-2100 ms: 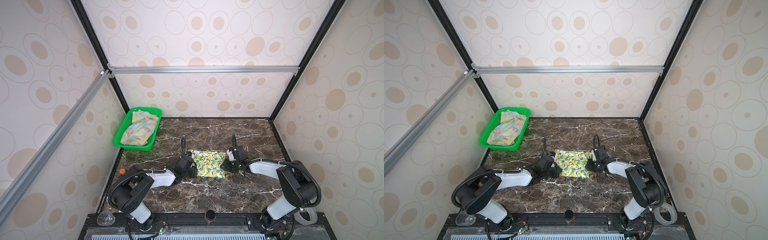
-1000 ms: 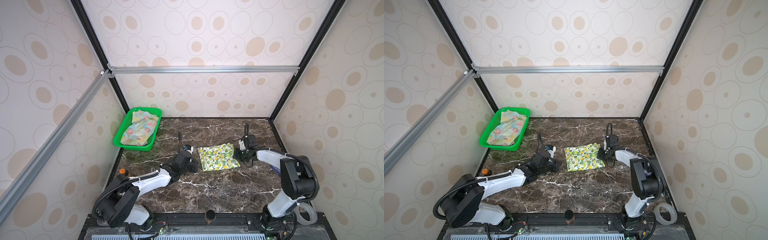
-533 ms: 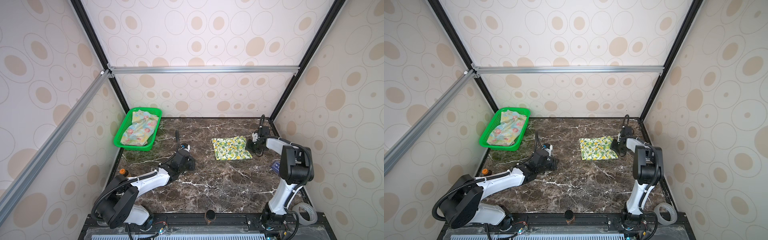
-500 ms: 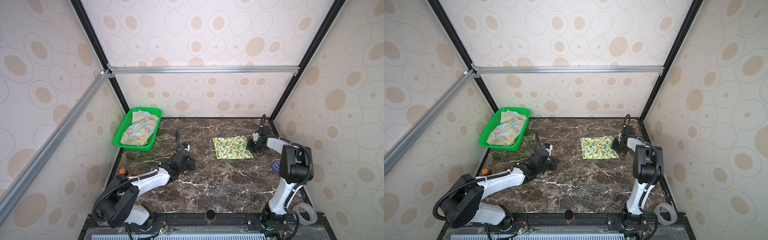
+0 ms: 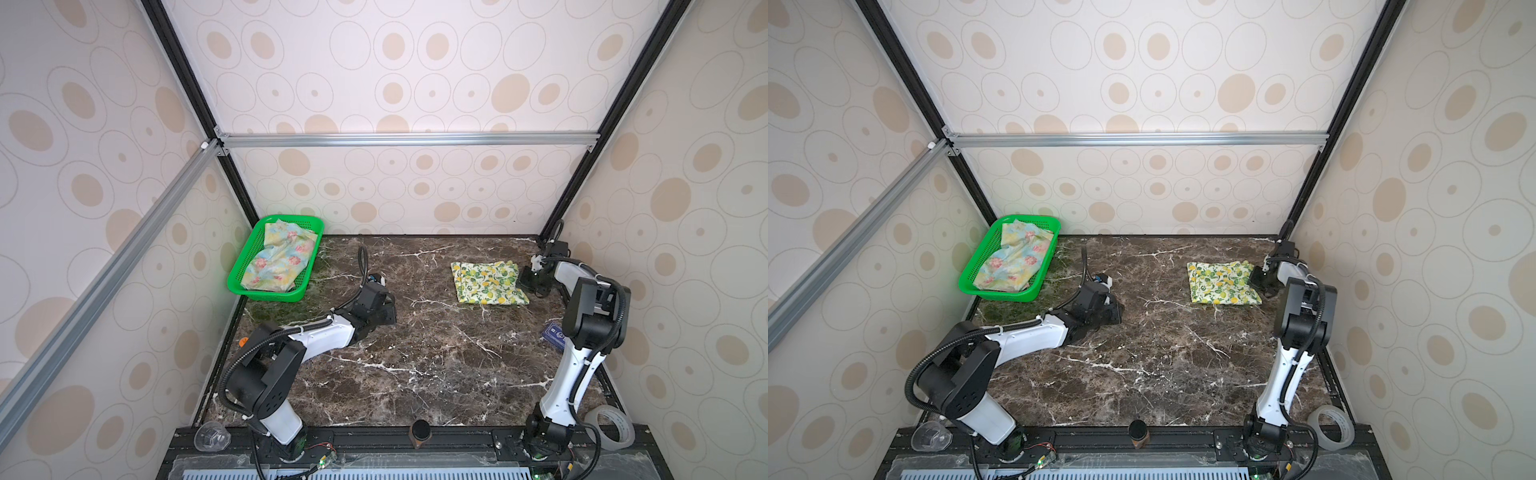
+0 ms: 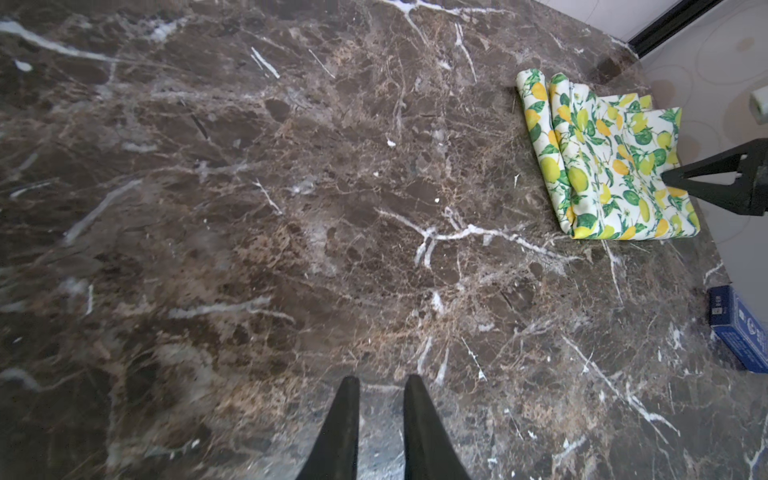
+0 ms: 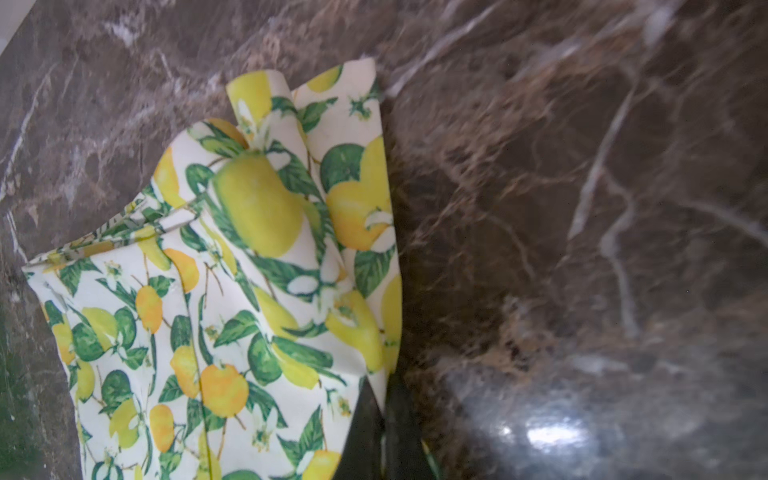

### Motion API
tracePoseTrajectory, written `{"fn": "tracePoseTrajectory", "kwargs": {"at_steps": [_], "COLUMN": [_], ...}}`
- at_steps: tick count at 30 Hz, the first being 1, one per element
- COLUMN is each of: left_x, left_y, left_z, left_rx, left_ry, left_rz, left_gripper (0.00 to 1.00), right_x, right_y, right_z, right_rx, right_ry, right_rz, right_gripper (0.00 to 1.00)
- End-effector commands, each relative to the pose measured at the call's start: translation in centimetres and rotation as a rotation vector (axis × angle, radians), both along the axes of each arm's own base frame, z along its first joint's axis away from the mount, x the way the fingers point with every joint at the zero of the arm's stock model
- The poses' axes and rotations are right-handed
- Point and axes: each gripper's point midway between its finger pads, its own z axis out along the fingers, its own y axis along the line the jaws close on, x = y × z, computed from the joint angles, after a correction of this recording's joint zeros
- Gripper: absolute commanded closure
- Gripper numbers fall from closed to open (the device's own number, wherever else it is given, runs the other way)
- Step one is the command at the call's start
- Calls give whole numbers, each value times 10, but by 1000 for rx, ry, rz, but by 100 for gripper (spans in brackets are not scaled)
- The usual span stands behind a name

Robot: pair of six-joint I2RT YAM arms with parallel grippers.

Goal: Fold and stack the skirts
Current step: 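Slide the folded skirt away with the right gripper while the left gripper withdraws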

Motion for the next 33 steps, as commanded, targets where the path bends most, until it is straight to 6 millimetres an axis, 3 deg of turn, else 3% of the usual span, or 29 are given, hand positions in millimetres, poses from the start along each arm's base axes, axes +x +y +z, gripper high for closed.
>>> {"fn": "tracePoseTrajectory", "kwargs": {"at_steps": [1,11,24,28,33], "left_x": [12,29,32,30,29], "left_y": [-5,-10,-12,-12,-9], "left_z": [6,-7,-21,-18,-9], "left_rx": [-13,-13,-7,-12,-20], "left_ry": [6,52,92,85,68], "left_rz": [11,21,16,16,24], "left_gripper": [79,80,81,81,79], "right_x": [7,43,60,68,70], "right_y": [-9,-37,-49,-51,-57], "right_z": [0,4,7,21,55], "right_rx": [12,-21,-40,-52,-97], "right_ry": [13,9,-12,-62,-125], "right_rz": [24,34,19,16,-11], "right_gripper": [100,100,100,54,47]}}
